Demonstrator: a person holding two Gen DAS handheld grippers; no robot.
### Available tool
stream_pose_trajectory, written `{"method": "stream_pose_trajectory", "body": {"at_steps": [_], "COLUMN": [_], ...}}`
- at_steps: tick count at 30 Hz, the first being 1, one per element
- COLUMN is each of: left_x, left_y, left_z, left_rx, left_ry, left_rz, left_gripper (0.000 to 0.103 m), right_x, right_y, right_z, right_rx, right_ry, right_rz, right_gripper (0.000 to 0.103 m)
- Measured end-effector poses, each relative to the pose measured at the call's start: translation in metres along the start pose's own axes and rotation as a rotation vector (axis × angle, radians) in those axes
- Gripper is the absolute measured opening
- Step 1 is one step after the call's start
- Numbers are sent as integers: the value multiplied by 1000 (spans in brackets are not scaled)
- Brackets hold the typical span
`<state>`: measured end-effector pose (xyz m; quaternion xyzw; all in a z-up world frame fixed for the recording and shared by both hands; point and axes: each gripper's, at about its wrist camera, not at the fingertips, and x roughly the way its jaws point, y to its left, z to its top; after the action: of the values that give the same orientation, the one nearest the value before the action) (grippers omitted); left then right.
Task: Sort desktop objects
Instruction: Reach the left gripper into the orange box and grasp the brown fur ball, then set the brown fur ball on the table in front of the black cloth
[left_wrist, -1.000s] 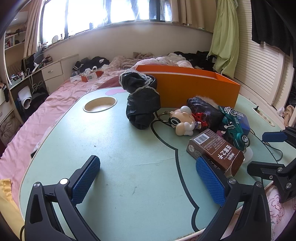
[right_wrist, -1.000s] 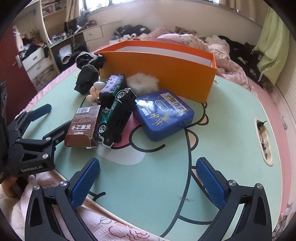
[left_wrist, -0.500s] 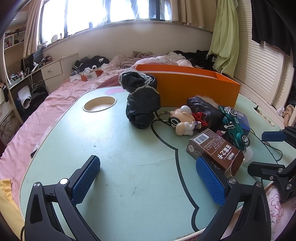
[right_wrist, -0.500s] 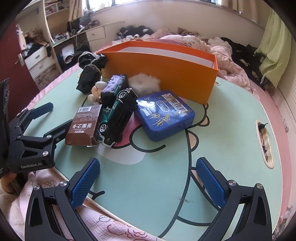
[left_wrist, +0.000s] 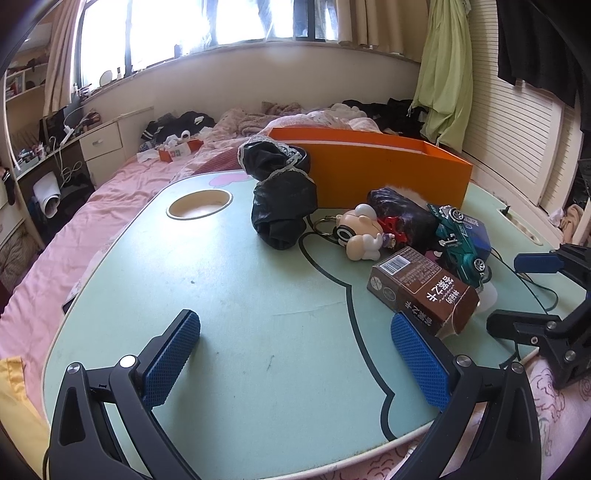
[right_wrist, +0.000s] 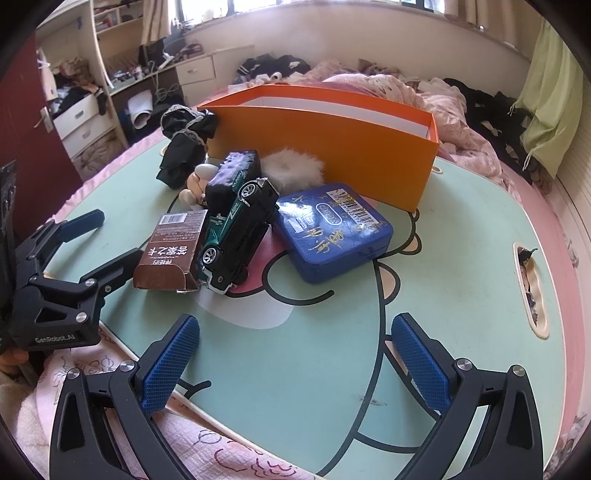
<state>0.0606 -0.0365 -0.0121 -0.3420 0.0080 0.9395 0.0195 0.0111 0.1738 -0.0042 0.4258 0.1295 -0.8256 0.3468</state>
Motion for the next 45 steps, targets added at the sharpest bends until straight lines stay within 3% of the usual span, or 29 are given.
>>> {"method": "stream_pose_trajectory", "body": {"at_steps": [8, 11, 15, 19, 21, 23, 26, 30, 34, 36, 38, 40, 41, 45], "left_x": [-2, -16, -51, -46, -21, 14, 84, 145, 177, 188, 187, 185, 184, 177], "left_y": [3, 10, 22, 14, 4, -7, -32, -64, -84, -87, -93, -92, -88, -62], "left_z": [7, 18, 61, 125, 158, 184, 206, 205, 195, 188, 188, 187, 187, 189], "left_rx": [35, 13, -39, -45, -53, -71, -84, -48, -21, -27, 14, 31, 34, -46], "left_ry": [72, 38, -100, -85, -13, 115, 353, 542, 608, 648, 634, 630, 632, 590], "left_rz": [-41, -42, -119, -224, -303, -349, -422, -312, -253, -287, -287, -265, -252, -340], "left_gripper": [103, 103, 103, 101, 82, 66, 63, 63, 63, 64, 63, 43, 26, 26], "right_x": [1, 1, 1, 0, 1, 1, 1, 1, 0, 1, 1, 2, 2, 3], "right_y": [0, 1, 0, 1, 2, 2, 4, 4, 3, 3, 3, 3, 2, 2], "right_z": [0, 0, 0, 0, 0, 1, 1, 0, -2, -1, -1, -1, -1, 0], "right_rx": [2, 2, 2, 2, 2, 2, 2, 2, 4, 4, 5, 5, 6, 6], "right_ry": [0, 0, 0, -2, -4, -6, -11, -18, -23, -25, -26, -27, -27, -27], "right_rz": [0, 0, 1, 1, 2, 3, 6, 11, 15, 17, 17, 17, 17, 17], "right_gripper": [103, 103, 103, 103, 103, 103, 103, 103, 103, 103, 103, 103, 103, 103]}}
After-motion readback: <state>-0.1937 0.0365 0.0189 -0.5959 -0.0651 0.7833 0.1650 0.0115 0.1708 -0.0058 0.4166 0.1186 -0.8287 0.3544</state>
